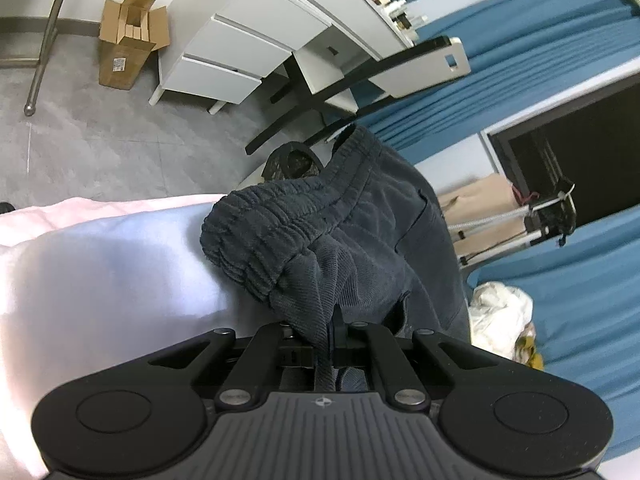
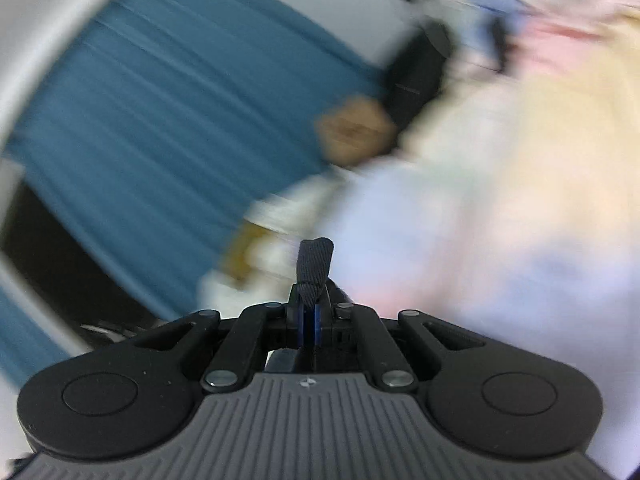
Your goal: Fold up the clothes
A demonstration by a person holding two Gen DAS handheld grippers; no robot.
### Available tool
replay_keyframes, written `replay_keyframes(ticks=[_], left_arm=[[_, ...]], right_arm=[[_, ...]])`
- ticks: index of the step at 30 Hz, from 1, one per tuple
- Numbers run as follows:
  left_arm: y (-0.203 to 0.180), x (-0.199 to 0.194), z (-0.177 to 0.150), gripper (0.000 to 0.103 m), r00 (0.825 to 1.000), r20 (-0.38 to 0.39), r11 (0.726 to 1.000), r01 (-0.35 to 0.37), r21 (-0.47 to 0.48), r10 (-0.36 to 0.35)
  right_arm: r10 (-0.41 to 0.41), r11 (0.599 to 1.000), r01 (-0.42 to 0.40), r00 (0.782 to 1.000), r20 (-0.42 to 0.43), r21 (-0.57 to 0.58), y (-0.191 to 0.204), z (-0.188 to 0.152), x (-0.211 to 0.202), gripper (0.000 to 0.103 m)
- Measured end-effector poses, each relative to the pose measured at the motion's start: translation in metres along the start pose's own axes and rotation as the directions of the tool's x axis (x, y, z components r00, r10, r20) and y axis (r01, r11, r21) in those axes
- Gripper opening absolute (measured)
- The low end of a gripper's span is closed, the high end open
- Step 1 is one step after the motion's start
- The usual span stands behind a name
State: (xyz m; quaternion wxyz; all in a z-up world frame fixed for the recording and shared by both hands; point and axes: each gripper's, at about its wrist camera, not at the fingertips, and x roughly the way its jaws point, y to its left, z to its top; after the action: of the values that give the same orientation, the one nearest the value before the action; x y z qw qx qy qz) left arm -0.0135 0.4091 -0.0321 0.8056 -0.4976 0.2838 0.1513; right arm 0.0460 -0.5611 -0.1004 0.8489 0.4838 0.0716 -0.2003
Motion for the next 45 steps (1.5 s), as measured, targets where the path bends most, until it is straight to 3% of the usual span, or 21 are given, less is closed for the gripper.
replay_keyframes(ticks=[2,3,10,14,16,18,22,23,24,26,28,32,37,41,45], left_arm=[[-0.001,0.0,-0.002,0.005,1.0,-0.007,1.0,-0.005,0.004,0.005],[-0.002,0.0,-0.002,0.005,1.0,-0.011,1.0,-0.008,0.007,0.008],[-0.008,-0.001,0.0,0.005,0.999,-0.034,0.999,-0.025,0.043,0.027],[-0.012,0.001,-0.003,0.007,0.998,-0.044,0.992,-0.041,0.122,0.047],[-0.017,-0.001,-0.006,0.01,0.998,-0.042,0.983,-0.046,0.176,0.054],[-0.023,-0.006,-0.011,0.017,0.997,-0.033,0.97,-0.06,0.238,0.07],[-0.033,-0.024,-0.022,0.055,0.997,-0.001,0.939,-0.076,0.337,0.081],[-0.036,-0.03,-0.025,0.066,0.997,0.013,0.931,-0.079,0.356,0.079],[-0.038,-0.035,-0.028,0.07,0.997,0.028,0.924,-0.082,0.375,0.077],[-0.048,-0.048,-0.038,0.08,0.996,0.067,0.897,-0.089,0.433,0.067],[-0.06,-0.06,-0.048,0.08,0.994,0.098,0.866,-0.094,0.492,0.053],[-0.09,-0.07,-0.07,0.084,0.992,0.129,0.799,-0.082,0.596,0.006],[-0.141,-0.044,-0.1,0.084,0.993,0.084,0.692,-0.007,0.722,-0.078],[-0.187,0.003,-0.129,0.084,0.992,-0.027,0.62,0.1,0.778,-0.126],[-0.237,0.057,-0.168,0.084,0.981,-0.106,0.548,0.179,0.817,-0.162]], right_arm=[[-0.144,0.989,0.146,0.987,-0.074,0.029,-0.014,-0.001,0.0,0.005],[-0.168,0.985,0.17,0.983,-0.076,0.03,-0.014,-0.001,-0.004,0.005],[-0.221,0.973,0.223,0.974,0.051,-0.051,0.008,-0.005,-0.032,0.005],[-0.333,0.934,0.325,0.943,-0.032,-0.146,-0.005,-0.011,-0.016,0.006],[-0.367,0.915,0.35,0.929,-0.054,-0.203,-0.006,-0.016,-0.011,0.012],[-0.367,0.897,0.354,0.93,0.002,-0.266,0.009,-0.022,-0.017,0.015],[-0.322,0.854,0.353,0.936,0.143,-0.383,0.051,-0.032,-0.042,0.048],[-0.297,0.849,0.338,0.941,0.161,-0.406,0.06,-0.035,-0.047,0.051],[-0.271,0.845,0.319,0.947,0.171,-0.429,0.069,-0.039,-0.053,0.052],[-0.216,0.838,0.272,0.961,0.17,-0.474,0.087,-0.051,-0.066,0.053],[-0.151,0.837,0.203,0.978,0.142,-0.508,0.103,-0.065,-0.079,0.056],[-0.036,0.841,0.028,0.999,-0.004,-0.541,0.13,-0.1,-0.092,0.057],[0.001,0.803,-0.127,0.978,-0.211,-0.582,0.148,-0.154,-0.086,0.057],[0.013,0.758,-0.177,0.966,-0.257,-0.628,0.161,-0.177,-0.082,0.057],[0.002,0.751,-0.182,0.962,-0.274,-0.635,0.163,-0.184,-0.074,0.057]])
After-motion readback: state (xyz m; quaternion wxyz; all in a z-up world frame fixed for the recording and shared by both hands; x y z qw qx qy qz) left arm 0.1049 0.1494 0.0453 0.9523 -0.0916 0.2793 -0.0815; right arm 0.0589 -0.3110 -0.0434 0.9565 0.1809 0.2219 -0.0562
